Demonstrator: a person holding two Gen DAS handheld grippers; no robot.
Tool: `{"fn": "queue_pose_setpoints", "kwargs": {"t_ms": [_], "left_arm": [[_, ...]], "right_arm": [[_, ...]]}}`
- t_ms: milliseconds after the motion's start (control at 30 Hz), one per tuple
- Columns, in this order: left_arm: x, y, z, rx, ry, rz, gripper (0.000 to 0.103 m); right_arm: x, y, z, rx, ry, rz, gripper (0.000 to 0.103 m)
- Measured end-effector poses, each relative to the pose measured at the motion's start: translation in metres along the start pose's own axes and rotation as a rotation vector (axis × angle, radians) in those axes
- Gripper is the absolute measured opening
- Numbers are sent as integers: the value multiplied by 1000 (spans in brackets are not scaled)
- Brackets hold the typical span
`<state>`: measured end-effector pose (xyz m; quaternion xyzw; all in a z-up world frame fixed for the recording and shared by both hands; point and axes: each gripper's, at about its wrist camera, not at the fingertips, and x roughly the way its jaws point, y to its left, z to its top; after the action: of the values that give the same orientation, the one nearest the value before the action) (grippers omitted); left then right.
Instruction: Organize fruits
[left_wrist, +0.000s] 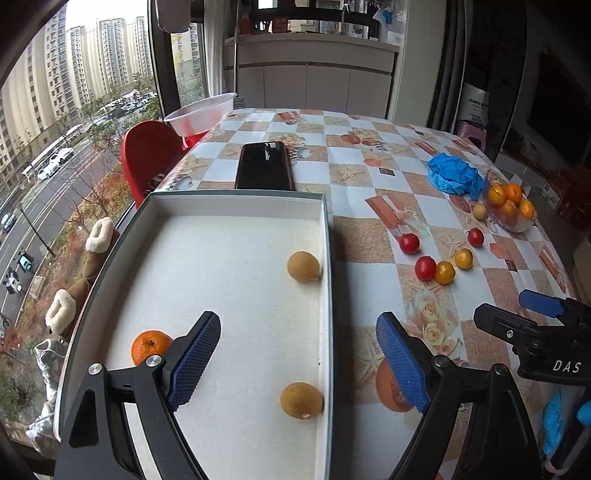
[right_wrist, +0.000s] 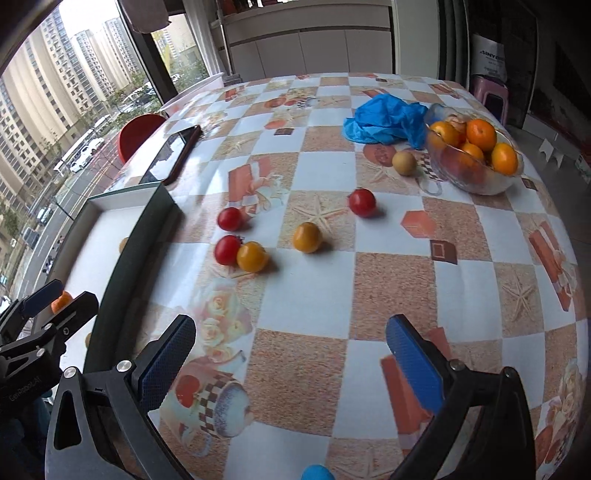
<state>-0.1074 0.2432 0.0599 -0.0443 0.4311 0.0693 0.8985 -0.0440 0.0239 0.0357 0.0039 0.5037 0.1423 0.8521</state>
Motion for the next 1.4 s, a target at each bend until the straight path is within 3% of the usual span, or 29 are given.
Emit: {"fn": "queue_pose_setpoints", "kwargs": {"t_ms": [267, 400, 533, 767, 867, 967, 1100, 1400], "left_arm": [[12, -56, 4, 96, 39, -51, 87], [27, -74, 4, 107, 76, -58, 87], [40, -82, -4, 96, 113, -63, 87], [53, -90, -14, 116, 113, -44, 89], [53, -93, -17, 124, 83, -28, 99], [55, -93, -18, 121, 62, -26, 102], [54, -94, -19, 126, 43, -26, 102], [55, -94, -18, 126, 43, -26, 102]], "right_arm": [[8, -62, -12, 72, 29, -145, 103], [6, -62, -19, 9, -6, -187, 103], [4, -63, -24, 3, -44, -186, 103], [8, -71, -4, 70, -12, -137, 103], [12, -77, 18, 142, -30, -78, 101], [19, -76, 42, 185, -57, -71, 96], [41, -70, 75, 227, -60, -61, 77], [73, -53, 118, 247, -58, -80, 60]]}}
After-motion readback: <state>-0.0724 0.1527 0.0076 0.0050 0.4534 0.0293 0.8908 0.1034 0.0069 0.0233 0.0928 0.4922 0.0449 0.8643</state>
